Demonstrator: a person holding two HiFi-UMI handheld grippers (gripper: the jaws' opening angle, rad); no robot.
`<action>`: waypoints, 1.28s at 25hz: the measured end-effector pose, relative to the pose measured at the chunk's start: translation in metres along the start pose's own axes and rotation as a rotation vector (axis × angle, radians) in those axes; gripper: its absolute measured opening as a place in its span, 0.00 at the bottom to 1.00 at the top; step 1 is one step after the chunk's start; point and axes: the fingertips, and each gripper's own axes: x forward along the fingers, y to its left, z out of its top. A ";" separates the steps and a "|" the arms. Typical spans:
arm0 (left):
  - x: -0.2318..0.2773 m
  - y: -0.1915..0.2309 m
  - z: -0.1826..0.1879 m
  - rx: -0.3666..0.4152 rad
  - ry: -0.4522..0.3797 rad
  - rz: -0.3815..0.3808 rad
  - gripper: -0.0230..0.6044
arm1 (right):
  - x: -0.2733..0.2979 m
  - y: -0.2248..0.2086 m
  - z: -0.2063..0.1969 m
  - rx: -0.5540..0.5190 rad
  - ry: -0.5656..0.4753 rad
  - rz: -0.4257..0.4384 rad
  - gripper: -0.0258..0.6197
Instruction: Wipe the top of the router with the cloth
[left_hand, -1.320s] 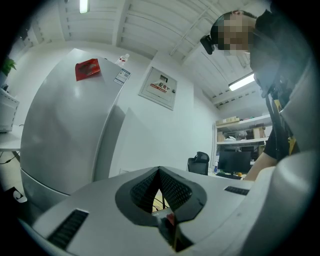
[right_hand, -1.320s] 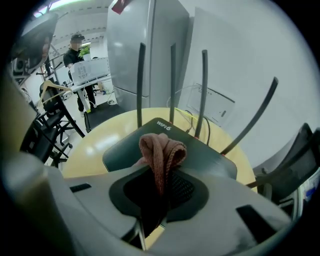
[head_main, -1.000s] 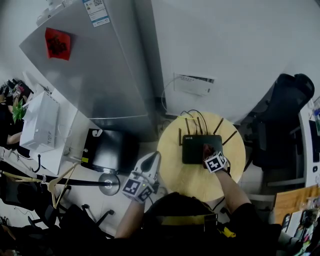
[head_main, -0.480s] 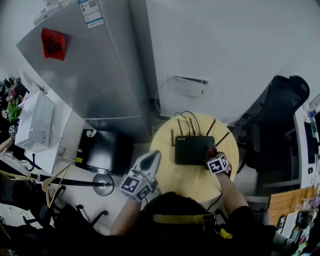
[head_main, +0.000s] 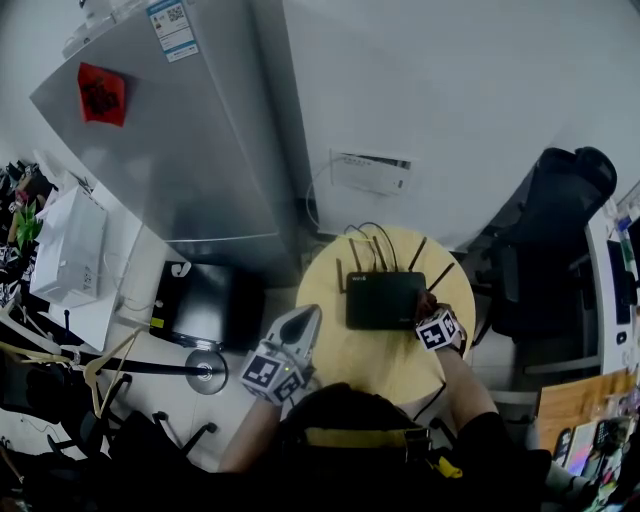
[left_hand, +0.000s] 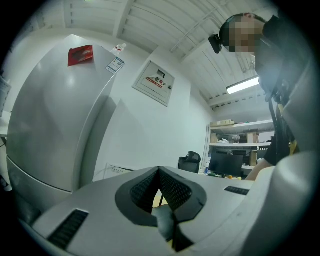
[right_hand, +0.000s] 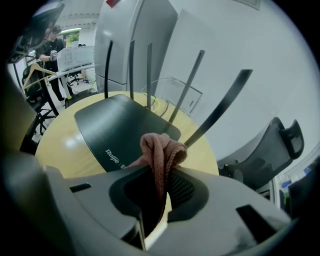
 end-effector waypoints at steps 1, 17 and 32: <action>0.000 0.000 0.000 0.002 0.001 0.001 0.03 | 0.000 -0.001 0.000 -0.008 0.002 0.000 0.14; -0.008 -0.006 0.004 -0.004 -0.003 -0.026 0.03 | -0.022 -0.010 0.023 -0.006 -0.065 0.029 0.14; -0.032 0.012 0.017 0.027 -0.070 0.019 0.03 | -0.017 0.087 0.123 -0.352 -0.215 0.254 0.14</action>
